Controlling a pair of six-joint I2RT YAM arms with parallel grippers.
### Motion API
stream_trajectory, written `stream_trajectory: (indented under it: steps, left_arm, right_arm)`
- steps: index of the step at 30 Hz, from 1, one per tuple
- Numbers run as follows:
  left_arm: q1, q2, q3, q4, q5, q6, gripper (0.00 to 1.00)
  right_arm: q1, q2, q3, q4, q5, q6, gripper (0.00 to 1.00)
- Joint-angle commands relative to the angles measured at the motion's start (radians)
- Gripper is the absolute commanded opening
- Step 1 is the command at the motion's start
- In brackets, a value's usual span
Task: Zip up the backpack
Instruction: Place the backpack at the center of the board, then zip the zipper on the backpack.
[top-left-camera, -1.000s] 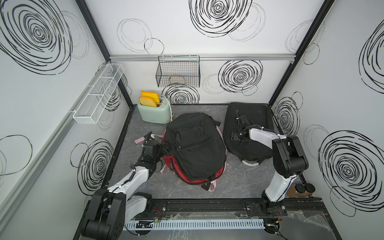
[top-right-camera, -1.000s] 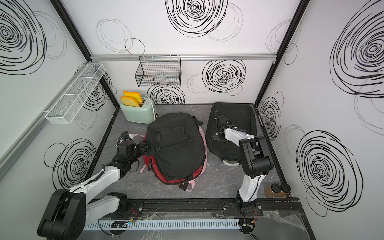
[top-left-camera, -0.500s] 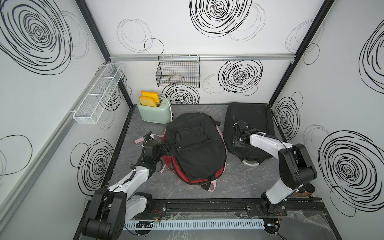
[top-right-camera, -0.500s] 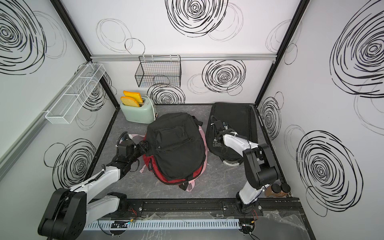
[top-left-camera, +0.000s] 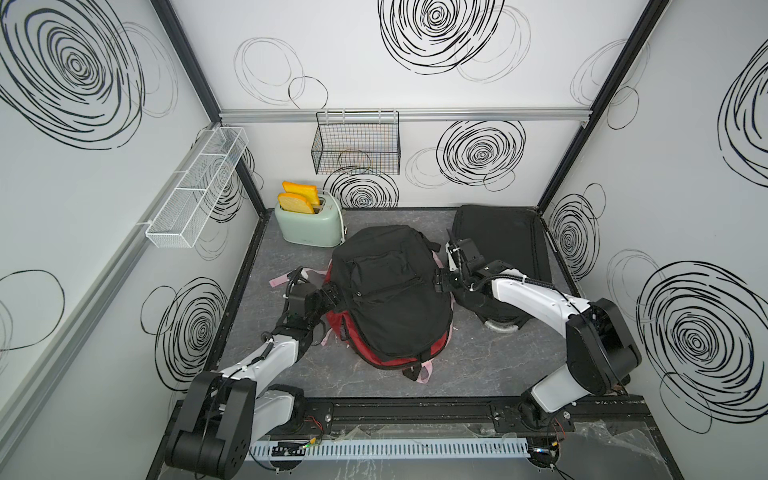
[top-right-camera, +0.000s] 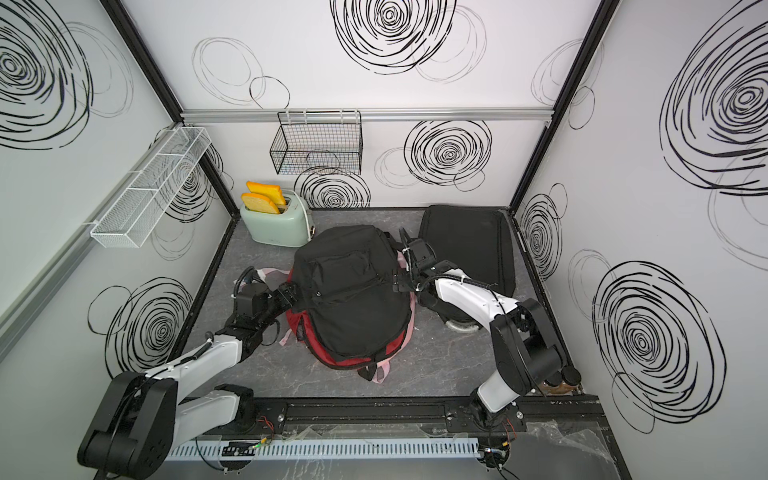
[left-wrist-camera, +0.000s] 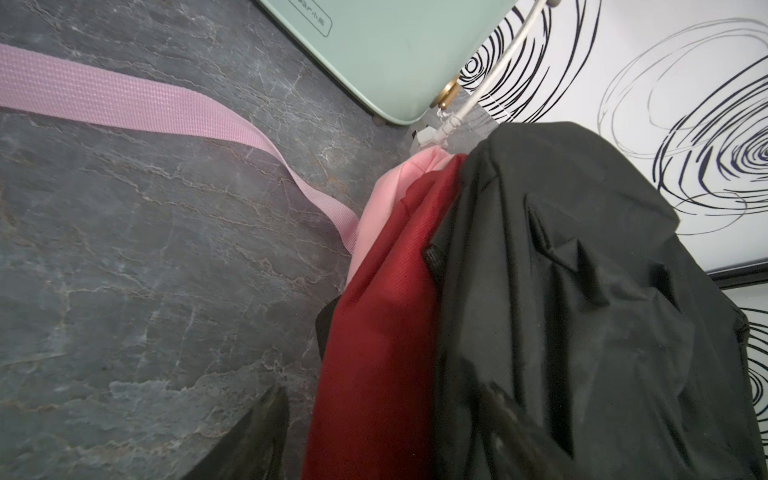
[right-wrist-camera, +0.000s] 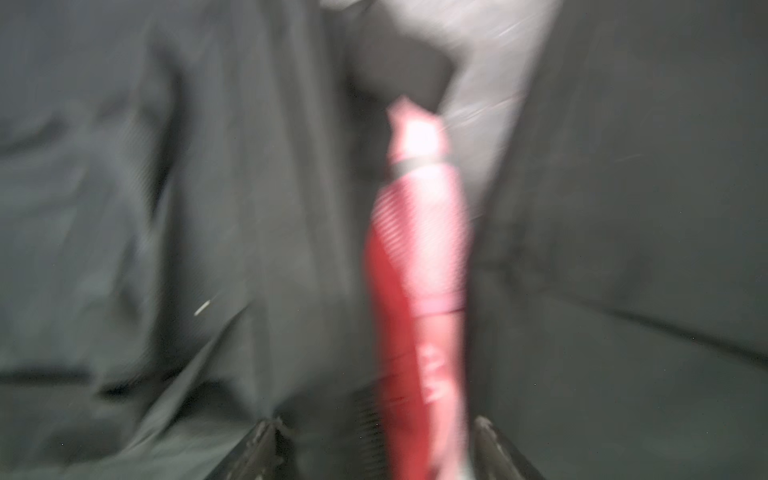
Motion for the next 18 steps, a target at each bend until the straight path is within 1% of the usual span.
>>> stream_trajectory:
  steps: [1,7,12,14,15,18]
  left_arm:
    - [0.011,-0.013,-0.025,0.078,0.031,-0.004,0.75]
    - [0.011,-0.101,-0.047,0.075,0.038,-0.006,0.77]
    - [0.011,-0.074,-0.057,0.154,0.109,-0.013,0.77]
    - [0.013,-0.043,-0.063,0.183,0.141,-0.025,0.77]
    - [0.013,-0.029,-0.067,0.232,0.155,-0.031,0.77]
    - [0.016,0.011,-0.070,0.282,0.196,-0.045,0.77]
  right_arm:
    - [0.031,0.003,-0.033,0.019,-0.061,0.003,0.75]
    - [0.021,-0.085,-0.057,0.006,-0.021,-0.003,0.75]
    - [0.016,-0.094,-0.076,0.026,-0.034,-0.003,0.74]
    - [0.014,-0.083,-0.092,0.048,-0.044,-0.002,0.71]
    - [0.013,-0.072,-0.100,0.057,-0.052,-0.001,0.68]
    - [0.009,-0.049,-0.116,0.094,-0.084,0.003,0.58]
